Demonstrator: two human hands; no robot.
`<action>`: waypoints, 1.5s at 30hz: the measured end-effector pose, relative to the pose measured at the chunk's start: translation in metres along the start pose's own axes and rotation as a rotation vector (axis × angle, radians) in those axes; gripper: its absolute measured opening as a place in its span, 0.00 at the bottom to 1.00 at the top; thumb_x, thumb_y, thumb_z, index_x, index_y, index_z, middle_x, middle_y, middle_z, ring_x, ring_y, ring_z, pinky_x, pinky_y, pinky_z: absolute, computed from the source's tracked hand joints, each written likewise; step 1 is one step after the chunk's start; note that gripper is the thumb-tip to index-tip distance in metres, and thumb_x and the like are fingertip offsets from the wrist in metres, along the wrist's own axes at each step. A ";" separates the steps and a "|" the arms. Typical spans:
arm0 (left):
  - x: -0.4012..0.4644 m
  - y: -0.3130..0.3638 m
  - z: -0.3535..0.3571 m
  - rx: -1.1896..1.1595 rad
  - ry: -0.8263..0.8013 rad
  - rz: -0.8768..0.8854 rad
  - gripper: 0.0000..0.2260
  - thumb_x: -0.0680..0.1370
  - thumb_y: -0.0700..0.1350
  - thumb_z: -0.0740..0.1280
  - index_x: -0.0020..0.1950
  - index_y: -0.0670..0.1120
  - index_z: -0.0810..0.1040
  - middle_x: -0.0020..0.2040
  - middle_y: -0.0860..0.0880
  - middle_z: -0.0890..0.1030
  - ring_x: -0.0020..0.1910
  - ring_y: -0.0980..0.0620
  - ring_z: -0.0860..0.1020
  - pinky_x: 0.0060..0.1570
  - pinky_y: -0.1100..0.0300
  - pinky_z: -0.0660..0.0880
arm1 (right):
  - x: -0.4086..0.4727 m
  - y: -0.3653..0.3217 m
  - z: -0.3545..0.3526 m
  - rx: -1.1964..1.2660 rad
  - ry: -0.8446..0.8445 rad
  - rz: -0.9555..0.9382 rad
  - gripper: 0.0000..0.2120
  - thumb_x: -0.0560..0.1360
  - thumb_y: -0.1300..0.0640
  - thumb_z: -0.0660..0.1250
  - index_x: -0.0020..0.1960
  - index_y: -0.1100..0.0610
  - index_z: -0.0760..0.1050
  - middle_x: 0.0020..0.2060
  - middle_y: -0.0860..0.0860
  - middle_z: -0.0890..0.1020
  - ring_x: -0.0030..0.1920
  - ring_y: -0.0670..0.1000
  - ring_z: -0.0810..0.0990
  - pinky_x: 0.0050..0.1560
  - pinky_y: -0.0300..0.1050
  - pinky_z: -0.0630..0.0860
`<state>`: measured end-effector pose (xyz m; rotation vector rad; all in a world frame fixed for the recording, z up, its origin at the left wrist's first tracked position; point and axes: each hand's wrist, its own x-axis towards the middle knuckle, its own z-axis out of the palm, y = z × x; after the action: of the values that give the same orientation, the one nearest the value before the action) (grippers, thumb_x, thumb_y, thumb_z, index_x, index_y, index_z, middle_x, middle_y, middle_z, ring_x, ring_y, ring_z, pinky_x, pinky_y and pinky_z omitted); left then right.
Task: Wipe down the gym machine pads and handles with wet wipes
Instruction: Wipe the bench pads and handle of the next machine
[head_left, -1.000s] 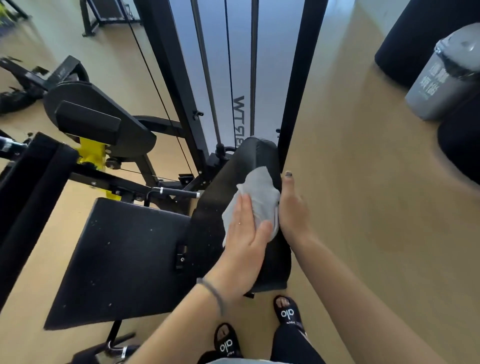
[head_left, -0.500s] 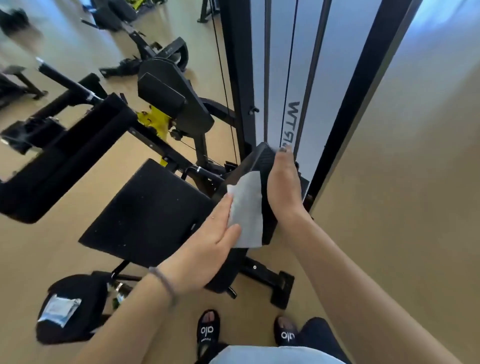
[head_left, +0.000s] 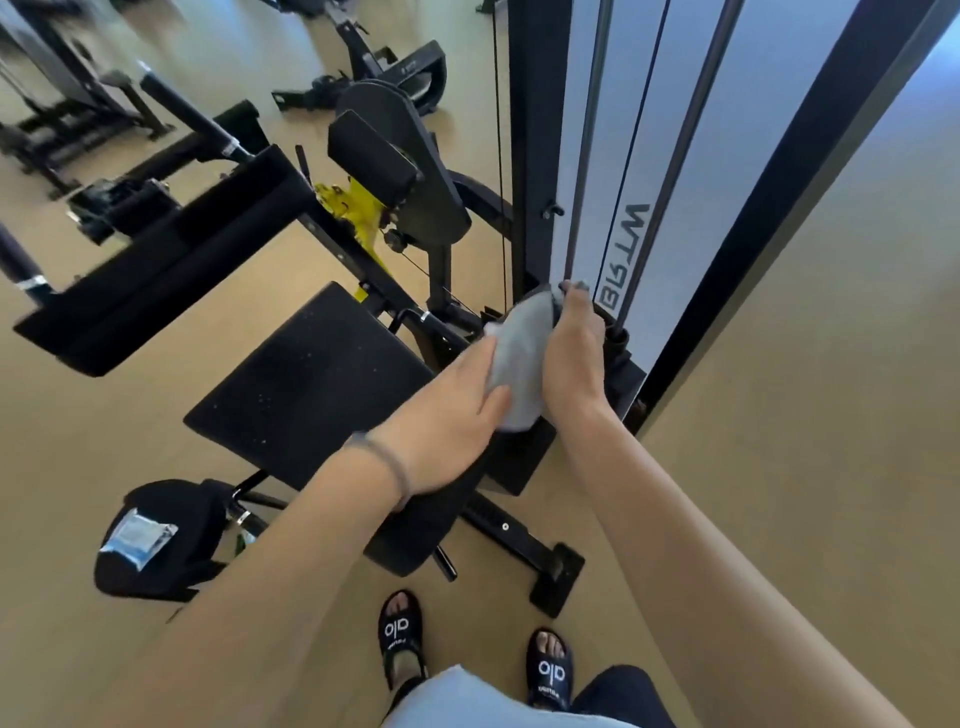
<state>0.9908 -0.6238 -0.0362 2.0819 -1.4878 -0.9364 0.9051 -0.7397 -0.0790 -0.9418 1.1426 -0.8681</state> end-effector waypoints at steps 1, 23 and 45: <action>-0.025 -0.004 0.000 0.033 0.012 -0.032 0.27 0.85 0.53 0.57 0.82 0.54 0.50 0.72 0.59 0.66 0.70 0.61 0.67 0.70 0.61 0.64 | -0.001 0.000 0.001 -0.001 -0.005 -0.020 0.22 0.81 0.38 0.53 0.62 0.52 0.72 0.62 0.53 0.75 0.56 0.50 0.76 0.56 0.50 0.74; -0.119 -0.038 0.008 -0.318 0.132 -0.118 0.20 0.84 0.56 0.54 0.77 0.64 0.62 0.67 0.68 0.74 0.67 0.69 0.70 0.68 0.63 0.67 | -0.020 0.021 0.007 -1.176 -0.038 -0.657 0.29 0.84 0.40 0.37 0.80 0.47 0.59 0.81 0.51 0.53 0.82 0.54 0.42 0.78 0.57 0.32; -0.084 -0.053 0.058 -1.457 0.844 -0.594 0.12 0.83 0.50 0.61 0.56 0.47 0.81 0.53 0.50 0.85 0.51 0.53 0.83 0.49 0.58 0.79 | -0.010 0.030 0.010 -1.119 0.082 -0.686 0.36 0.78 0.39 0.35 0.78 0.49 0.64 0.80 0.49 0.60 0.82 0.54 0.47 0.79 0.55 0.36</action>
<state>0.9671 -0.5244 -0.0877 1.3280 0.3289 -0.7282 0.9152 -0.7183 -0.1017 -2.3265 1.4008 -0.7573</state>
